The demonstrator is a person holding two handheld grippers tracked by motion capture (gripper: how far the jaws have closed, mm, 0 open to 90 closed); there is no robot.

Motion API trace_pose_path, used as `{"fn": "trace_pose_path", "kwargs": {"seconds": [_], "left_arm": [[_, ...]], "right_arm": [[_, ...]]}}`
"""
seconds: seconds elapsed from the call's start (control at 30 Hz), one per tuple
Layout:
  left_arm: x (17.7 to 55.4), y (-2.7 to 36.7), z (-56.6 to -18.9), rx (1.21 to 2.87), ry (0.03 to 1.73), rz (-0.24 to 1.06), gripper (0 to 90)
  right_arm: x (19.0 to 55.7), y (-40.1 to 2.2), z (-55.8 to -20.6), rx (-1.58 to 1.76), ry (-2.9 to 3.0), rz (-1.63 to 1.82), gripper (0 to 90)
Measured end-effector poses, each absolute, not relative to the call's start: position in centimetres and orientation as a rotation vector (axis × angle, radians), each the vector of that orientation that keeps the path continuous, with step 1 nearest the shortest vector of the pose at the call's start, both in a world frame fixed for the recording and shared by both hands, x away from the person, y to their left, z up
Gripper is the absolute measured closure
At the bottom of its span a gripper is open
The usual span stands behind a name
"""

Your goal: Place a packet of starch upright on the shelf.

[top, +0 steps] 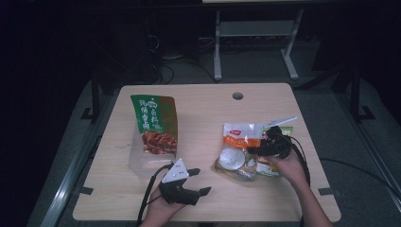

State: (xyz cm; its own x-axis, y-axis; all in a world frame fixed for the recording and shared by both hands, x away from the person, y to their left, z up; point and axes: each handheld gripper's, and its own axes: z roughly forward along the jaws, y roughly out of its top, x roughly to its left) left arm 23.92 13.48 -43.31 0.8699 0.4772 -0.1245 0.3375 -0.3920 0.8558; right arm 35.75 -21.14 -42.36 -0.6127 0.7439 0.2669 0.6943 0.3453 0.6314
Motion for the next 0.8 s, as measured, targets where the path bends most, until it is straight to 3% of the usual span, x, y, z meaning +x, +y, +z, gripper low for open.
{"fn": "trace_pose_path", "kwargs": {"seconds": [0.1,0.3,0.53,0.8], "left_arm": [[23.9,13.5,-43.3,2.022,0.591,0.171,27.5],[23.9,13.5,-43.3,2.024,0.591,0.175,27.5],[23.9,13.5,-43.3,2.024,0.592,0.177,27.6],[24.0,13.5,-43.3,2.028,0.583,0.181,27.6]], "right_arm": [[35.7,-21.1,-42.3,1.331,2.503,1.097,64.0],[35.6,-21.2,-42.1,1.323,2.52,1.14,81.7],[35.4,-20.9,-41.8,1.3,2.535,1.166,88.9],[35.4,-20.4,-41.2,1.271,2.549,1.154,89.5]]}}
